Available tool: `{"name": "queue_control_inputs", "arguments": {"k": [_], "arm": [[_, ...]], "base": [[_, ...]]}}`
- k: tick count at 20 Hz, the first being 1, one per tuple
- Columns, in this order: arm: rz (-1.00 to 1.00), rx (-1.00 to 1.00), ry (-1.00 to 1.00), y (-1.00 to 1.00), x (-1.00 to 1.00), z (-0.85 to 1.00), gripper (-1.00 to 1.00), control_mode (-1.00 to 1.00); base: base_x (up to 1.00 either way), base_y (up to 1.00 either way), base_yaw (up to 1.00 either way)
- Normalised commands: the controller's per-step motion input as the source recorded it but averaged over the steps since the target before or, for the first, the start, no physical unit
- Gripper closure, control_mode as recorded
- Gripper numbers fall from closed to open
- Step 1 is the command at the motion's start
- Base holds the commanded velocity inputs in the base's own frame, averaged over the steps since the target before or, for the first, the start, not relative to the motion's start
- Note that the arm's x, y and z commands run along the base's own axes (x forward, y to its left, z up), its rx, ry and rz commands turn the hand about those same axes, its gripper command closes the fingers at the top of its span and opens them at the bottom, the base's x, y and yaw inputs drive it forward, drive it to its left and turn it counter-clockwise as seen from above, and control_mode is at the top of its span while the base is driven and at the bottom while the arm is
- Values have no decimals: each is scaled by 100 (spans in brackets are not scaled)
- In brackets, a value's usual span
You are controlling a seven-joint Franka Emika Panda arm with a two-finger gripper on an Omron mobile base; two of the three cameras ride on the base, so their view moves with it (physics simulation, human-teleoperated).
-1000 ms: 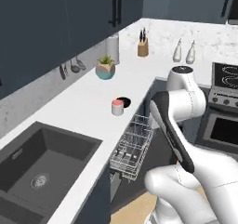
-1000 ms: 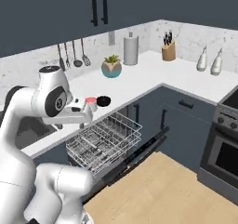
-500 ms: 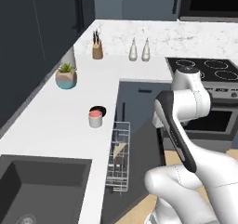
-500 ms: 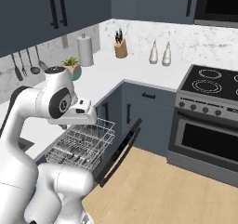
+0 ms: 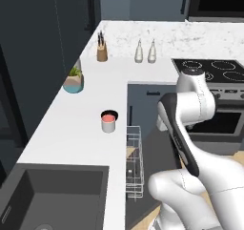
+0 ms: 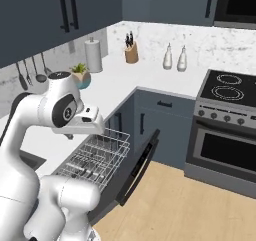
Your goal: Pick up the cup and bowl from the counter, place them in the dishwasher, and close the dishwasher door.
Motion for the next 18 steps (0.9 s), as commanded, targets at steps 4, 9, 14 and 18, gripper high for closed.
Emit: {"name": "queue_control_inputs", "arguments": {"k": [4,9,14,18], "arm": [[0,0,0,0,0,0,-100,100],[0,0,0,0,0,0,-100,100],[3,4,0,2,10,0,-100,-100],[7,19,4,1,63,-14,-100,-100]], "base": [[13,36,3],[7,24,20],[17,8,14],[0,0,0]]}}
